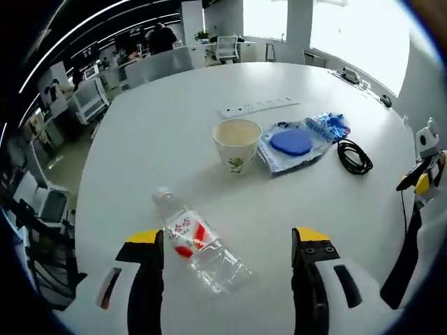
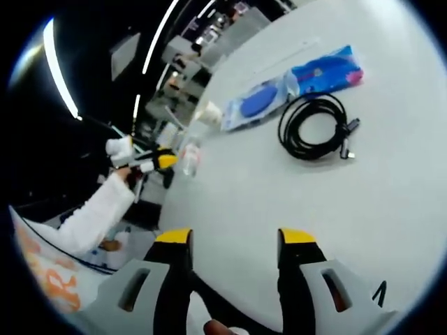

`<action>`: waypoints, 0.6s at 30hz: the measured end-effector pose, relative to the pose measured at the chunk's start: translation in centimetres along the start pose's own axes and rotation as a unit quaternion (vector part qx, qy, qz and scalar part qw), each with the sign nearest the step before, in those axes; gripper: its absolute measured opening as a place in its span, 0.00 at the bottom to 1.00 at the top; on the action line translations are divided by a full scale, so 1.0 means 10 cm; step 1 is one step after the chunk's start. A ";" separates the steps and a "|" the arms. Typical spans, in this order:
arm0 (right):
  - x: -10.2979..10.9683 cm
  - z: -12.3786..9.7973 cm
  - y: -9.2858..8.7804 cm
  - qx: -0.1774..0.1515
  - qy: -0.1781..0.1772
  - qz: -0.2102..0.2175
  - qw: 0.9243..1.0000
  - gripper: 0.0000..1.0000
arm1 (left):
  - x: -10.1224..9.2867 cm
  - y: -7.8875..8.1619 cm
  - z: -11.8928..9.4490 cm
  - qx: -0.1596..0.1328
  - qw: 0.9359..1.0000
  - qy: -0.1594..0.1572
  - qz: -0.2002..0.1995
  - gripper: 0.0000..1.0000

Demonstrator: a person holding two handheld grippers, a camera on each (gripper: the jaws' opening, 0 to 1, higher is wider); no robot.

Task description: Arrange the tabletop items into an orderly group along one side of the table until the central work area is clear of visible clutter.

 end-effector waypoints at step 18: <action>-0.05 -0.02 0.03 -0.012 0.004 0.027 1.000 0.45 | 0.18 -0.11 0.27 0.000 0.980 0.002 -0.197 0.70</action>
Point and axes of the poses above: the point that each gripper's makers call its tool centre point, and the gripper's own axes: z roughly forward along the fingers, x roughly to its left, y roughly out of its top, the point moved 4 cm from there along -z, roughly backward along the fingers, and after that the axes turned 11 degrees about x, right-handed, at the moved point
